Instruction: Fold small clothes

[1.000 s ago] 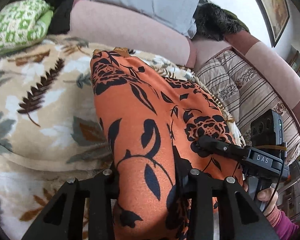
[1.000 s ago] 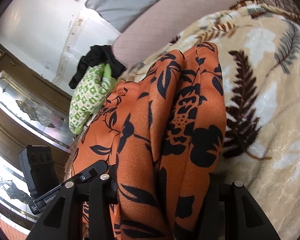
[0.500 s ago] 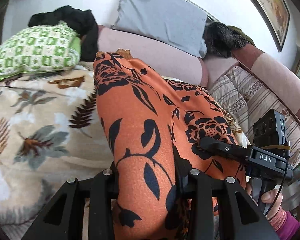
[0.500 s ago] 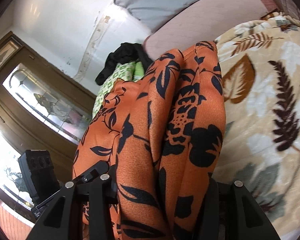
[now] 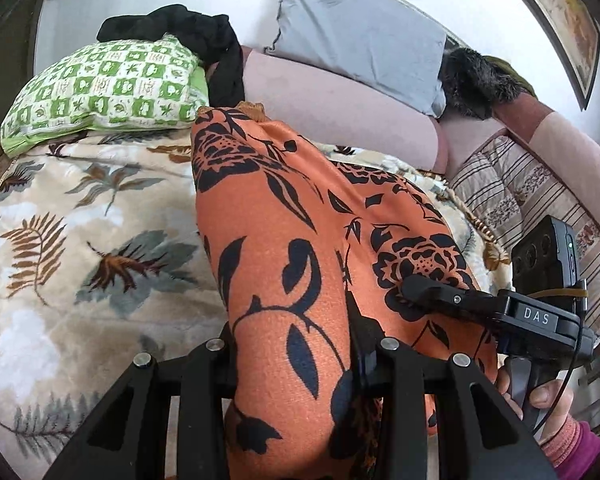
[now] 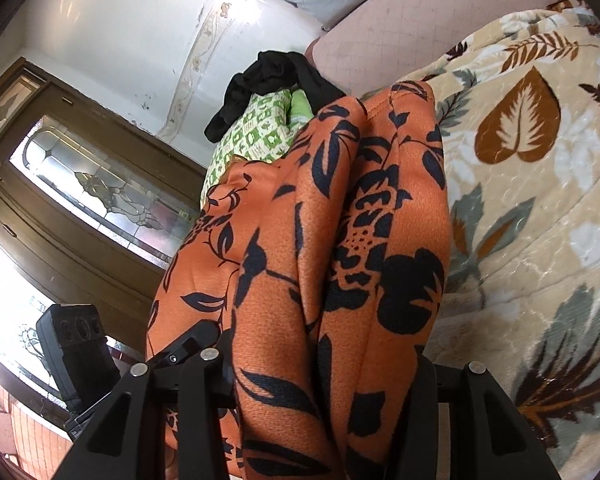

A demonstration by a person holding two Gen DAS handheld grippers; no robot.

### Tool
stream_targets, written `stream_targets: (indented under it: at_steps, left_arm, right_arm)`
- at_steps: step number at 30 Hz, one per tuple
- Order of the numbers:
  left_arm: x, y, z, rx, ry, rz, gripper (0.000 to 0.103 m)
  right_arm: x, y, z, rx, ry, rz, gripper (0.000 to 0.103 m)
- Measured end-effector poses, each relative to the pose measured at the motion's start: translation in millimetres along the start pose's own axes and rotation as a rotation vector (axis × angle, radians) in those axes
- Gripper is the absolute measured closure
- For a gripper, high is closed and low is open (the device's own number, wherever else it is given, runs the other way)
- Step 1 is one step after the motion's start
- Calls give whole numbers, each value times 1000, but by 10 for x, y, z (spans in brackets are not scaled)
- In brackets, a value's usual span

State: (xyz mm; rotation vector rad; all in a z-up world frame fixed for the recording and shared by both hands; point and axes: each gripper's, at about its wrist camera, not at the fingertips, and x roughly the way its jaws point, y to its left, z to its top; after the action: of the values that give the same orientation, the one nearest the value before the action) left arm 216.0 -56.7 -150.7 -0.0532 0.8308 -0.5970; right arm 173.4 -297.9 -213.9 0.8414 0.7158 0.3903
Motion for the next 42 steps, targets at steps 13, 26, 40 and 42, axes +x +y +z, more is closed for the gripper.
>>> stream_targets:
  at_steps: [13,26,40,42]
  left_arm:
    - [274,187,-154,-36,89,39,65]
    - [493,338,-251,-66,156,57,64]
    - [610,455,-339,-103,194,91,46]
    - [616,478,-355,-105,202,119,40]
  right_arm:
    - [380,-177,-9,29,86,-39,55]
    - [639,-340,-73,52,150,-77,55]
    - [788,-505,-105,114,195,-112,50]
    - [798,-534,-102,136,201,-116,48]
